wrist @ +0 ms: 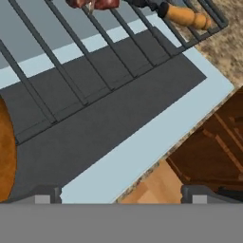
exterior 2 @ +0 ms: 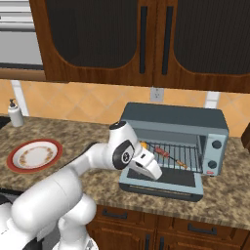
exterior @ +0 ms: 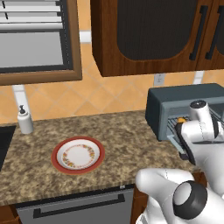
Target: Pick up the kebab skewer and baguette bread, and place them inside the toaster oven. Close the toaster oven door and start by setting the timer.
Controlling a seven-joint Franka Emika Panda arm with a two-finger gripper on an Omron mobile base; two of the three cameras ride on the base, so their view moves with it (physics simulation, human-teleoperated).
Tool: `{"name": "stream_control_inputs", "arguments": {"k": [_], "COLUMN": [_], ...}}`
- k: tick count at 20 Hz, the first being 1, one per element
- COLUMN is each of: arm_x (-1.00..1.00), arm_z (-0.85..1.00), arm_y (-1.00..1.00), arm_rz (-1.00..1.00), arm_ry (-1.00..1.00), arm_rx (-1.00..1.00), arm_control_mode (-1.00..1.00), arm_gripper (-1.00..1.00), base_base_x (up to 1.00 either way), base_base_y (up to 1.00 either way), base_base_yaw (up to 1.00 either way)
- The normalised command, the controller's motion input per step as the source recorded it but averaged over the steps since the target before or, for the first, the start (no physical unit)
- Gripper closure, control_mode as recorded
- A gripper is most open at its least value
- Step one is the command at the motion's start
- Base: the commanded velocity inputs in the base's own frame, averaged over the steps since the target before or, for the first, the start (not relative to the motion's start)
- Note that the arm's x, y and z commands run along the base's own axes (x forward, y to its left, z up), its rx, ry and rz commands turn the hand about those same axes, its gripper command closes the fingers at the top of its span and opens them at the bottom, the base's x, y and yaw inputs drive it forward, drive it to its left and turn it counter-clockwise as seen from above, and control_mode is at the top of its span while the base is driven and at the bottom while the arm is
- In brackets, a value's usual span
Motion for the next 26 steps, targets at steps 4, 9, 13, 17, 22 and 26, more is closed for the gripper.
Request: {"name": "stream_control_inputs", "arguments": {"k": [4, 9, 13, 17, 22, 26], "arm_x": [0.05, 0.23, 0.23, 0.06, 0.17, 0.27], "arm_z": [0.00, 0.00, -0.02, -0.07, 0.00, -0.02], "arm_y": [-0.07, 0.00, 0.00, 0.00, 0.00, 0.00], "arm_rz": [-0.05, -0.07, -0.09, -0.08, -0.05, -0.04], "arm_ry": [-0.09, -0.19, -0.14, -0.03, -0.04, -0.08], "arm_rx": [0.02, 0.07, 0.06, 0.01, 0.00, 0.03], "arm_control_mode": [-1.00, -1.00, -1.00, -1.00, -1.00, -1.00], "arm_gripper": [-1.00, -1.00, -1.00, -1.00, -1.00, -1.00], "base_base_x": [0.00, 0.00, 0.00, 0.00, 0.00, 0.00], "base_base_y": [0.00, 0.00, 0.00, 0.00, 0.00, 0.00], "base_base_yaw": [0.00, 0.00, 0.00, 0.00, 0.00, 0.00]}}
